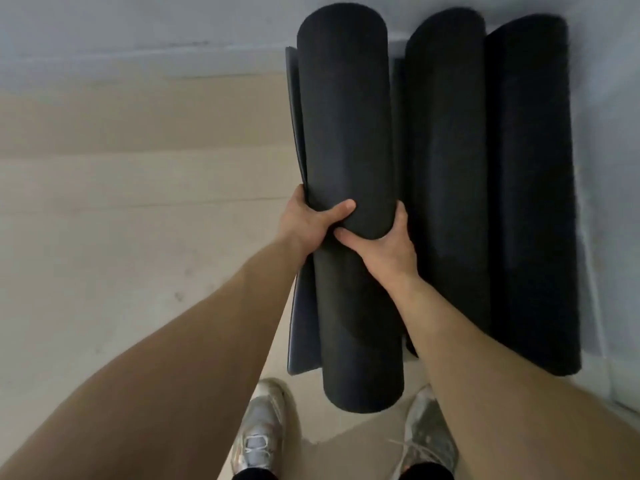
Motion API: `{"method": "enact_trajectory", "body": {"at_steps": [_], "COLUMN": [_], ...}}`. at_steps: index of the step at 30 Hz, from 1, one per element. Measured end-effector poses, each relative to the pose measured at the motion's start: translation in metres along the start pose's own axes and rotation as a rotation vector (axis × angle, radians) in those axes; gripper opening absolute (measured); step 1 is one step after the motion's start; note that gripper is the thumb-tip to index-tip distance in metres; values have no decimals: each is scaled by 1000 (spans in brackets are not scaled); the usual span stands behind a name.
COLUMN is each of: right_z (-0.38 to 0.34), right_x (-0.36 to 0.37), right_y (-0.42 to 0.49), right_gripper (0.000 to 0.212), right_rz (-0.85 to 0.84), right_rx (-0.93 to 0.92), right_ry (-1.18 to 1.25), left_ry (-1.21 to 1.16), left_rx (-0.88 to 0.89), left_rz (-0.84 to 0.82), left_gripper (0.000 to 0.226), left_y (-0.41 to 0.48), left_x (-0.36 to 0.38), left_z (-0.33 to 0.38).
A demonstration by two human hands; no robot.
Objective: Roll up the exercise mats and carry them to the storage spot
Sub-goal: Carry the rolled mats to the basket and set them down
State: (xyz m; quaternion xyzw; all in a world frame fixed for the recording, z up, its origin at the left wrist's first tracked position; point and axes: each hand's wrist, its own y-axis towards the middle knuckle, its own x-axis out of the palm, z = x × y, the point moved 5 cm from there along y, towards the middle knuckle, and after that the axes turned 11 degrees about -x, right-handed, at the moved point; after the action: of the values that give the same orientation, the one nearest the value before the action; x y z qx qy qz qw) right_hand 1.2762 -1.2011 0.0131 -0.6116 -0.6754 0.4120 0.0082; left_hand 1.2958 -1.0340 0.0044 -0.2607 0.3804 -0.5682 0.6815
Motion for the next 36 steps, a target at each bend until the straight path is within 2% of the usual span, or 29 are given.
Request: {"method": "enact_trajectory", "body": {"at_steps": [2,6,9,12,16,18,22,25,29,33,36], "right_z": [10,18,15,-14,-65,-102,-210,-295,-395,-474,-522], "right_x": [11,10,-1,-12,-29,-41,-54,-54,-35,19,77], "right_y": [23,34,30,16,-34,-70,-161,-245,-364,-487,-583], "right_gripper": [129,119,108,90,75,66,56,51,56,59,58], "right_rz": [13,81,75,62,-51,-93,-226,-357,-513,-668,-751], "right_rx": [-36,-109,-125,-234,-263,-289,-414,-545,-692,-840,-1008], "right_ry": [-99,-301,-407,-609,-706,-786,-881,-975,-1098,-1198,-1318], "left_ry": [-28,-11,102,262,577,704,812,699,424,220,104], "left_rx": [1,24,42,27,2,-74,-160,-197,-248,-296,-340], "left_rz": [9,-12,15,-6,-12,-1,64,169,316,459,573], "left_gripper": [73,78,87,96,77,77,74,71,65,62,62], "left_y": [32,58,56,36,-55,-113,-236,-338,-470,-592,-673], "left_x": [10,29,38,35,-4,-43,-134,-202,-291,-382,-451], "left_z": [-9,-9,1,10,10,7,27,55,77,61,24]}}
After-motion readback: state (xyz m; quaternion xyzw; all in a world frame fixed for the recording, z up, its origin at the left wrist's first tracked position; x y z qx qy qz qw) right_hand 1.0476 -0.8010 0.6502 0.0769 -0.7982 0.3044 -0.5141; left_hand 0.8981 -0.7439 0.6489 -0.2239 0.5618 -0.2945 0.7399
